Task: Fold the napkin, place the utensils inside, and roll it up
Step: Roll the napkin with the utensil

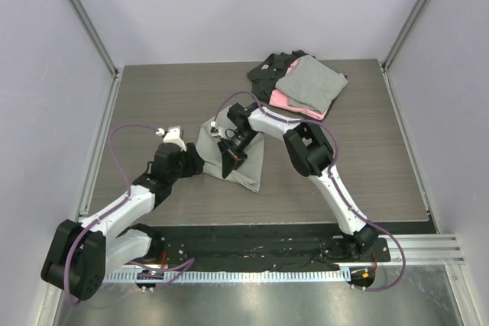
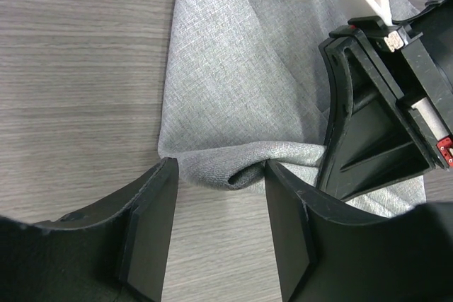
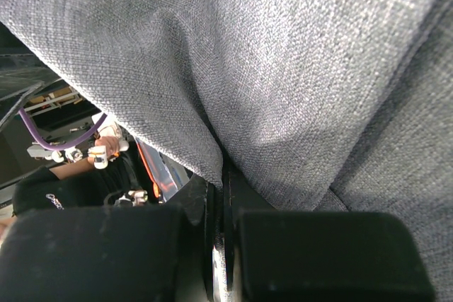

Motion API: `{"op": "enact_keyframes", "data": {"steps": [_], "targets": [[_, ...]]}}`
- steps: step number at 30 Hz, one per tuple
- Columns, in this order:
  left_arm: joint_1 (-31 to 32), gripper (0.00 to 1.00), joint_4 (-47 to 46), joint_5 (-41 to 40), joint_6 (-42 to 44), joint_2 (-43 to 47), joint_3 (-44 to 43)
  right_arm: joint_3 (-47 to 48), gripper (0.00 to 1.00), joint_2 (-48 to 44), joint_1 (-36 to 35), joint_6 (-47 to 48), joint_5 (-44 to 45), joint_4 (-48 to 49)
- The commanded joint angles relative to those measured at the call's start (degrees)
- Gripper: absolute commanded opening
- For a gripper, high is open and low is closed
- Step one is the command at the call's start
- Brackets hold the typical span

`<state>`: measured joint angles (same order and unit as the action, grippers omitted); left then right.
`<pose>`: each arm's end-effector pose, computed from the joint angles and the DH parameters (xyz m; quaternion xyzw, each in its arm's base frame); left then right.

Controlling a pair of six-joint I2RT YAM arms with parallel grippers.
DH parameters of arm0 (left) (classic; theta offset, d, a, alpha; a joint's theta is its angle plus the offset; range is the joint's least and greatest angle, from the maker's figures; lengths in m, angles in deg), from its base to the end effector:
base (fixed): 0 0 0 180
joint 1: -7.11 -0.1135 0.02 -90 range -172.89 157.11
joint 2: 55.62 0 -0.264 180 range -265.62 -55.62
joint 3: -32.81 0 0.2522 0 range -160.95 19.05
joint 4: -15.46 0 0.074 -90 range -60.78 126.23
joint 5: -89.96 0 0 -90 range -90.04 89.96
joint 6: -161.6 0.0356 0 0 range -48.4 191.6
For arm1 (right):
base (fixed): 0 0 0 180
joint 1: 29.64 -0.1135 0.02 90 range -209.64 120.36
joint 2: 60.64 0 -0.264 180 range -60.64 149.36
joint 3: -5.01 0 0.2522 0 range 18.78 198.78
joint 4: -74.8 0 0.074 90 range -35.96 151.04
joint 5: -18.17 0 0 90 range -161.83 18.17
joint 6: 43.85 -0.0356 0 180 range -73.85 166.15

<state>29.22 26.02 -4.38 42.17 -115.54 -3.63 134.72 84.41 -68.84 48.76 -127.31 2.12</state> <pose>0.1953 -0.0764 0.1802 -0.0741 0.8795 -0.1737 0.4367 0.3556 0.3279 0.1039 0.3233 -0.8238 -0.4467 0.1316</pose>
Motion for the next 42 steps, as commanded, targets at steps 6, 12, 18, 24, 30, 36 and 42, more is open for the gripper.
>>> {"op": "enact_keyframes", "data": {"steps": [6, 12, 18, 24, 30, 36, 42], "targets": [[0.13, 0.52, -7.17, -0.85, 1.83, -2.39, -0.97, -0.28, 0.01, 3.39, 1.41, 0.99, 8.2, 1.43], [0.13, 0.48, -9.1, 0.12, 2.18, -3.97, -0.79, -0.27, 0.01, 3.74, 1.58, 0.82, 8.02, 1.35], [0.13, 0.34, -9.28, -0.58, 2.45, -4.76, -0.79, -0.19, 0.01, 3.92, 1.85, 0.82, 7.85, 1.43], [0.13, 0.06, -4.38, -2.86, 2.45, -8.1, -3.5, 0.6, 0.01, 3.4, 1.93, 0.29, 8.02, 1.43], [0.13, 0.0, 2.93, -5.77, 1.48, -12.75, -8.43, 1.48, 0.06, 1.73, 1.85, -0.68, 9.08, 1.87], [0.13, 0.0, 10.66, -5.33, 0.52, -17.68, -13.43, 0.25, 0.17, -2.13, 1.85, -2.08, 10.66, 3.72], [0.13, 0.0, 14.45, -4.36, -0.28, -21.55, -16.17, -3.35, 0.36, -7.58, 1.85, -2.52, 13.73, 8.11]]}}
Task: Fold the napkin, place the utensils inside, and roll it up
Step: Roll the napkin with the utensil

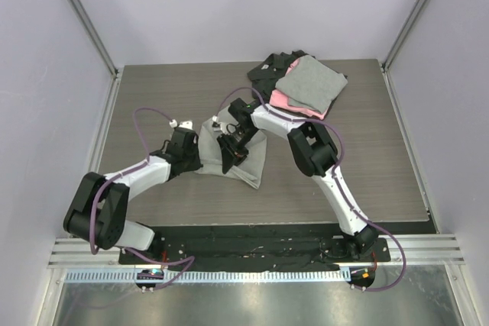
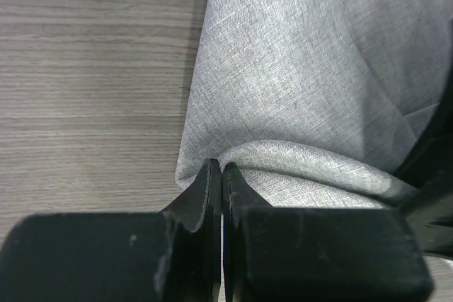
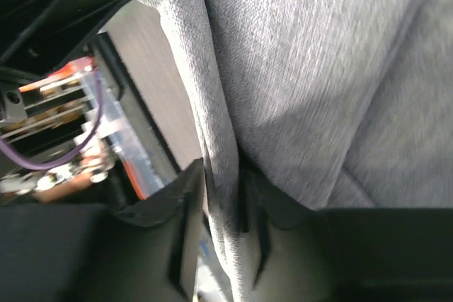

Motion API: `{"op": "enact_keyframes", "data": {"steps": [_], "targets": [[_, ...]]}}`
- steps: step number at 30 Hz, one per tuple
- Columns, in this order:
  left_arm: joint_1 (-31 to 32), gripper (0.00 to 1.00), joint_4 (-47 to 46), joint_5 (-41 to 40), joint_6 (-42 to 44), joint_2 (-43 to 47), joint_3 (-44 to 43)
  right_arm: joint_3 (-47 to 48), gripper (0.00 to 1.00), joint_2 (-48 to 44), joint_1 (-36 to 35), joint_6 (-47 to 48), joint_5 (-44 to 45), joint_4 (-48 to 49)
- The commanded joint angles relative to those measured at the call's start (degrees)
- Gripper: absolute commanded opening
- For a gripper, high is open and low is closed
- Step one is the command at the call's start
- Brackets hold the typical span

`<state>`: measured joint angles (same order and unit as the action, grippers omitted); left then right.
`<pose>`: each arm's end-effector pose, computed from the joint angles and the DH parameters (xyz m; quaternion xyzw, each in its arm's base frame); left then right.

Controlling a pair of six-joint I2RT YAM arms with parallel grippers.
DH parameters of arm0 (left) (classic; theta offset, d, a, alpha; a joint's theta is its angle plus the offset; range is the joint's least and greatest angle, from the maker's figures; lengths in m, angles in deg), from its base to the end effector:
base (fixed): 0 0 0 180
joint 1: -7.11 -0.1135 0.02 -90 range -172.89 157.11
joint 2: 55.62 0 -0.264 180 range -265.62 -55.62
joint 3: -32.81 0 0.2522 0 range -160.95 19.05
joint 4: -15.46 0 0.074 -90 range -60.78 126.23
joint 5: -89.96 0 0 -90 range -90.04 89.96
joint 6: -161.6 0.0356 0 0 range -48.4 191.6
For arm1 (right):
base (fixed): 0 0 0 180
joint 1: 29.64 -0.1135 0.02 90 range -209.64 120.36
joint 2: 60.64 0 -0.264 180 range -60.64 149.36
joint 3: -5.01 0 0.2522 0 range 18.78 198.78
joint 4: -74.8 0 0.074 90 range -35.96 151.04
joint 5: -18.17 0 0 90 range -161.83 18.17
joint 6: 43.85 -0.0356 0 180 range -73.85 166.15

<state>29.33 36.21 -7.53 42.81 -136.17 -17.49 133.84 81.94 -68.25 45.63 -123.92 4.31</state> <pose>0.2455 -0.0953 0.1619 -0.0757 0.9378 -0.0879 0.3271 0.3609 0.3241 0.1186 0.3137 -0.8410 -0.4283 0.1043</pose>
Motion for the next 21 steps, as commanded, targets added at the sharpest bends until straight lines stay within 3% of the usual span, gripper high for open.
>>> {"op": "enact_keyframes", "data": {"steps": [1, 3, 5, 8, 13, 21], "targets": [[0.02, 0.0, 4.44, -1.3, -1.08, -0.92, -2.4, -3.09, 0.38, -7.04, 1.34, 0.6, 10.78, 6.62], [-0.07, 0.0, 4.36, -1.04, -1.09, -0.57, -2.58, -5.2, 0.48, -9.24, 1.26, -0.63, 12.88, 9.08], [-0.16, 0.0, 4.18, -0.43, -0.91, -0.39, -2.84, -7.04, 0.64, -12.4, 1.26, -0.37, 14.3, 10.93], [-0.16, 0.0, 4.18, 0.54, -0.73, -1.09, -3.54, -11.34, 0.73, -17.66, 1.17, -0.19, 17.2, 15.32], [-1.03, 0.0, 5.41, 1.95, -0.73, -1.98, -4.77, -24.32, 0.76, -28.57, 0.03, 2.53, 26.4, 25.68], [-3.23, 0.0, 6.99, 4.93, -1.17, -2.41, -6.18, -39.12, 0.76, -41.06, -7.42, 10.97, 43.03, 31.94]]}}
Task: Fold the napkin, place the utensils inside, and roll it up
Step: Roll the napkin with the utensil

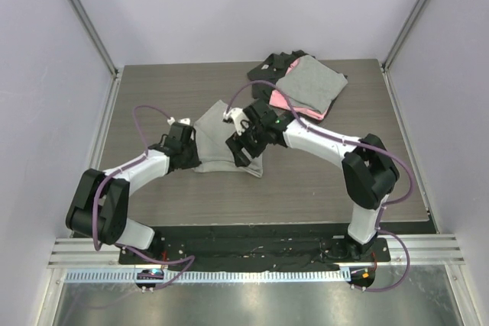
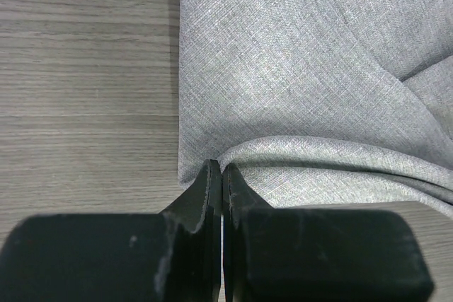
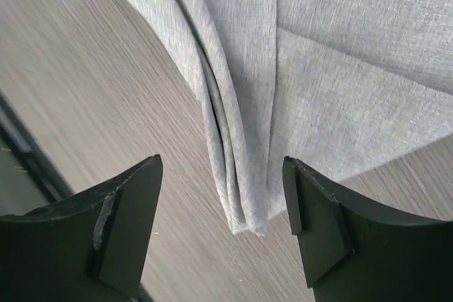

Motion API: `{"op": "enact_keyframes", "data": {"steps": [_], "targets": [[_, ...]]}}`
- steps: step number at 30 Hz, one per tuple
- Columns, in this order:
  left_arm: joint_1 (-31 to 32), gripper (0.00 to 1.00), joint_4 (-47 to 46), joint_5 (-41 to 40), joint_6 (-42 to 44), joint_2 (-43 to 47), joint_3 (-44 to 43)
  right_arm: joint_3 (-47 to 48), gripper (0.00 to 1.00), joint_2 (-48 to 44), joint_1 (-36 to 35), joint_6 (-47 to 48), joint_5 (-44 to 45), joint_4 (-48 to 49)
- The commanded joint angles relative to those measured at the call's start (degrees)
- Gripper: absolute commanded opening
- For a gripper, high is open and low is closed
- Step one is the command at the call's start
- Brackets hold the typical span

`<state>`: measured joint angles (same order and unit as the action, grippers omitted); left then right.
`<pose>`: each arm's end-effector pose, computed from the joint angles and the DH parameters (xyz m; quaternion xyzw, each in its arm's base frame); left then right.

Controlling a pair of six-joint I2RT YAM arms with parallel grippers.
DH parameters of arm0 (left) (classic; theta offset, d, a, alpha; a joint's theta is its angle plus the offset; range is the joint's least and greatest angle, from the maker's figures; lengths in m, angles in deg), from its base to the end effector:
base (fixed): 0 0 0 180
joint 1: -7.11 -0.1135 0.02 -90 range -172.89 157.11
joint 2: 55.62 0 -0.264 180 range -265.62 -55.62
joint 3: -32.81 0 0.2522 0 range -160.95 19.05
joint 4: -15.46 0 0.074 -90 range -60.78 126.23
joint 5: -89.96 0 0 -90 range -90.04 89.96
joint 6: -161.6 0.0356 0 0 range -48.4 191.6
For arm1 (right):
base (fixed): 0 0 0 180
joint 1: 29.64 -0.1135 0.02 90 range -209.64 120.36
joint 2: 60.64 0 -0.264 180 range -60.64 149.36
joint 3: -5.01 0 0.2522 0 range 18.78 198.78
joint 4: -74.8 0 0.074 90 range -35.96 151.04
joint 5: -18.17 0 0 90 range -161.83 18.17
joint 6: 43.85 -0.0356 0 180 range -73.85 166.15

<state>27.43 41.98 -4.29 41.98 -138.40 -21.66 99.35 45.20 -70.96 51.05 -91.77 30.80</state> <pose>0.2559 -0.0920 0.1663 -0.0884 0.9486 -0.0954 0.2886 0.2924 0.2733 0.2286 -0.4164 0.8450 0.2483 0.2258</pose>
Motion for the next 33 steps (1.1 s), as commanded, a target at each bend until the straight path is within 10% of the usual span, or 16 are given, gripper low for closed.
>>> {"op": "enact_keyframes", "data": {"steps": [1, 14, 33], "targets": [[-1.51, 0.0, 1.22, 1.96, -0.26, -0.19, -2.09, -6.55, 0.76, -4.85, -5.34, 6.6, 12.11, 6.15], [-2.65, 0.0, 1.75, 2.67, -0.43, -0.19, -2.36, -14.57, 0.72, -6.96, -14.31, 11.61, 32.77, 15.99], [-3.09, 0.0, 1.84, 2.93, -0.34, -0.1, -2.62, -14.66, 0.46, -2.22, -14.75, 12.41, 30.94, 11.88]]}}
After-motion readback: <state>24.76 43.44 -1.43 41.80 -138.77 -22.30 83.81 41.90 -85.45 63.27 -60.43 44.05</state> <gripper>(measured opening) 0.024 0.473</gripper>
